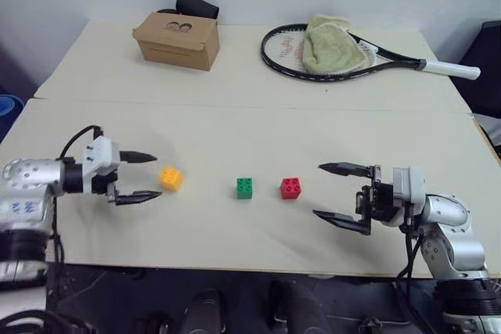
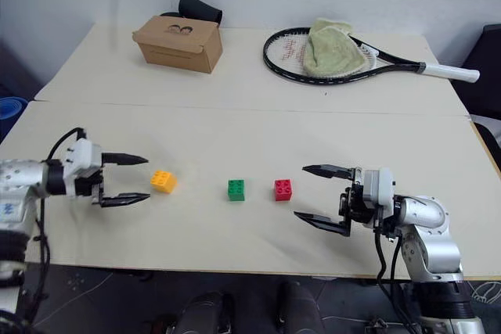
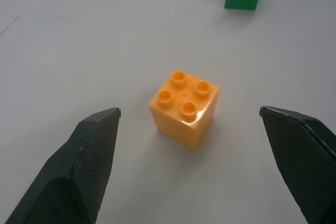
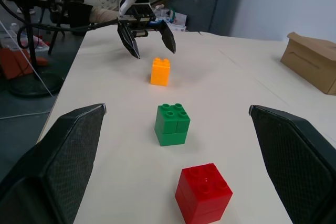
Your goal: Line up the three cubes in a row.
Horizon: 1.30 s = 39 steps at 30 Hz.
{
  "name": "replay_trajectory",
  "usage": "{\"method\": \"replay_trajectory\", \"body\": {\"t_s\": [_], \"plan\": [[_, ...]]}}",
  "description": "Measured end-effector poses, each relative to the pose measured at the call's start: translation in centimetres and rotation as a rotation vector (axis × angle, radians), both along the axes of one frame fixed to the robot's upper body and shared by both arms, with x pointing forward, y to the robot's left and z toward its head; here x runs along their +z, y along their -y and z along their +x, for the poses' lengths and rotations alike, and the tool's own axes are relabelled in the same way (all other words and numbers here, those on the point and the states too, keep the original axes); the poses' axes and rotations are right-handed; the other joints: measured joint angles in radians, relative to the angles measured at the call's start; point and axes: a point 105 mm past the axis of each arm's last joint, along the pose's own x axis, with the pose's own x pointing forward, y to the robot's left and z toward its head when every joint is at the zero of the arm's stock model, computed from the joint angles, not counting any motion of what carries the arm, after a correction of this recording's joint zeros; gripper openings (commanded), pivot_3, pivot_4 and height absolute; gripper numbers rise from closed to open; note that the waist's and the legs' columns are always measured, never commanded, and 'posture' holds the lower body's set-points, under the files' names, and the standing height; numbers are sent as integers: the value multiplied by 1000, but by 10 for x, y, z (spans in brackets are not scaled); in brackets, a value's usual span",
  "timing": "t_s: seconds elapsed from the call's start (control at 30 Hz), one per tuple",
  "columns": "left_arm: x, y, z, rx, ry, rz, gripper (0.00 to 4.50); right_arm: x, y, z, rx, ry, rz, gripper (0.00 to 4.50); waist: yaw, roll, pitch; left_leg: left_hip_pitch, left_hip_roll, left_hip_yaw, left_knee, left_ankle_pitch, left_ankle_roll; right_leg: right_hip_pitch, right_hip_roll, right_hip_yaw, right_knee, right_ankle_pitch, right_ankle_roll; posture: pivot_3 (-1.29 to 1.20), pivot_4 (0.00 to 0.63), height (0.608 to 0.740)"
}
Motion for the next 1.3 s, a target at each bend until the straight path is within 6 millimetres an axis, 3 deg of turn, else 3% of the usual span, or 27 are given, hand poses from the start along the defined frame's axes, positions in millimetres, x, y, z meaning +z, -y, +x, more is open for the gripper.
{"method": "replay_trajectory", "body": {"t_s": [0.23, 0.6, 0.7, 0.83, 0.97, 1.3], "plan": [[-11, 19, 18, -110, -37, 32, 4467, -6, 7, -11, -66, -29, -3, 4500, 5, 0, 0, 0, -1, 0, 1, 0, 1, 0, 0, 1, 1, 1, 1, 0, 150, 740], [-18, 27, 29, -134, -46, 67, 4467, -6, 10, -18, -115, -29, -4, 4500, 2, -1, 0, 0, -1, 0, 1, 0, 2, 0, 1, 1, 2, 1, 2, 0, 150, 740], [-18, 26, 29, -138, -47, 81, 3937, -7, 11, -19, -118, -30, -5, 4500, 4, -1, 0, 0, -2, 0, 2, 0, 2, 0, 0, 1, 2, 1, 2, 0, 150, 740], [-19, 14, 21, -132, -80, 134, 2722, -12, 18, -23, -132, -35, -11, 4500, 3, -1, 0, 0, -1, 0, 1, 0, 2, 0, 0, 1, 2, 1, 2, 0, 150, 740], [-13, 24, 20, -172, -59, 115, 1468, -15, 21, -22, -125, -36, -14, 4500, 4, -1, 0, 0, -2, 0, 2, 0, 3, 0, -1, 1, 3, 1, 2, 0, 150, 740], [-18, 38, 12, -227, -68, 81, 1449, -11, 19, -20, -105, -15, -17, 4500, 3, -1, 0, 0, -2, -1, 2, 1, 3, 0, -1, 2, 4, 1, 2, 0, 150, 740]]}}
